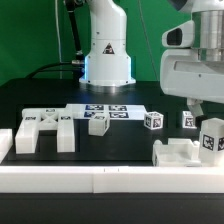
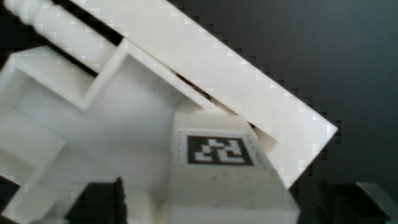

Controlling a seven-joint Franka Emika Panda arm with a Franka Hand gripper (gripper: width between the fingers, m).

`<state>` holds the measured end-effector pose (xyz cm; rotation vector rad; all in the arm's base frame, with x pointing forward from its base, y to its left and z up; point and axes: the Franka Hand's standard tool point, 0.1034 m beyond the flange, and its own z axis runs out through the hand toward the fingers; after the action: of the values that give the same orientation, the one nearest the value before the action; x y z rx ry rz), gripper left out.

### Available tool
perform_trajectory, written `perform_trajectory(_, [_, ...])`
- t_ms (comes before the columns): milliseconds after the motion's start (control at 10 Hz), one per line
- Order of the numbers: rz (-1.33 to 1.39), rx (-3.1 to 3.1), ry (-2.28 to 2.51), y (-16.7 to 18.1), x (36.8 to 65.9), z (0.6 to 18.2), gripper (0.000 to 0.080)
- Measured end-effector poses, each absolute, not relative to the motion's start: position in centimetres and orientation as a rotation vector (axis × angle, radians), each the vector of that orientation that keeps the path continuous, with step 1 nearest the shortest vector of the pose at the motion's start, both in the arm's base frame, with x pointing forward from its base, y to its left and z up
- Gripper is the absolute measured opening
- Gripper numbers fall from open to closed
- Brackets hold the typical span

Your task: Assemble chair

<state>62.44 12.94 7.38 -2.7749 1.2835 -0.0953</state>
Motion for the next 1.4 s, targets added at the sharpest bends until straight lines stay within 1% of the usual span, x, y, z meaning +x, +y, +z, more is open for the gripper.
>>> perform_trajectory(100, [-0.102, -2.846, 1.125, 13.03, 62.42, 7.37, 0.0625])
perform_trajectory(200, [-0.107, -2.9, 0.986, 13.14, 62.4, 7.37, 0.0642])
perform_trajectory(800, [-0.142, -3.097, 0.035, 12.89, 62.46, 7.38, 0.0649])
perform_trajectory(1100, [-0.149, -3.099, -0.351, 12.53, 62.52, 7.37, 0.0649])
perform_trajectory(1200, [-0.15, -3.093, -0.449, 12.41, 62.54, 7.37, 0.0649])
perform_trajectory(1300, [-0.15, -3.093, -0.481, 12.32, 62.55, 7.37, 0.0615])
perform_trajectory(1400, [-0.15, -3.094, -0.472, 12.32, 62.54, 7.36, 0.0615])
